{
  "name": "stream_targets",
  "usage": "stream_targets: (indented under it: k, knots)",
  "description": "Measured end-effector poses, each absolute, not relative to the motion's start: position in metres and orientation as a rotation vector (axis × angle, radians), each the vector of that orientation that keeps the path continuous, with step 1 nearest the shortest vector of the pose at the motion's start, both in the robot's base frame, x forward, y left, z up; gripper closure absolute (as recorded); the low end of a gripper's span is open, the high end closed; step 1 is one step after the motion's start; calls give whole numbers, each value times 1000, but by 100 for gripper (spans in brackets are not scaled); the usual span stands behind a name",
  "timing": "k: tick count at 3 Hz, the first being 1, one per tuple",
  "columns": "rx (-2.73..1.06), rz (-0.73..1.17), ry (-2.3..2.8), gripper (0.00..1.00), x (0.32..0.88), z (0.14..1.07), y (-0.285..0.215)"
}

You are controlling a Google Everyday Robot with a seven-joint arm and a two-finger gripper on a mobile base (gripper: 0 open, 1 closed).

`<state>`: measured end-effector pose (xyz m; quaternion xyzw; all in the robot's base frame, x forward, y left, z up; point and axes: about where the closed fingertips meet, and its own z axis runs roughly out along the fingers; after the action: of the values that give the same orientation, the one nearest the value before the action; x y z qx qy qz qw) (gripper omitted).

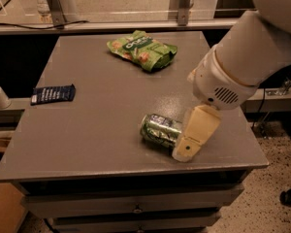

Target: Place green can upright

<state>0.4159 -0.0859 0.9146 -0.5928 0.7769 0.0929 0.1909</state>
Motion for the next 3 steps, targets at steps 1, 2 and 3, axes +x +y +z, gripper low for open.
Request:
stream_targets:
  k: [1,2,3]
  knots:
    - [-1652,249,2193,0,427,903,-66]
    - [-1642,216,2211,0,439,885,-54]
    - [-1607,174,2255,0,453,866,-58]
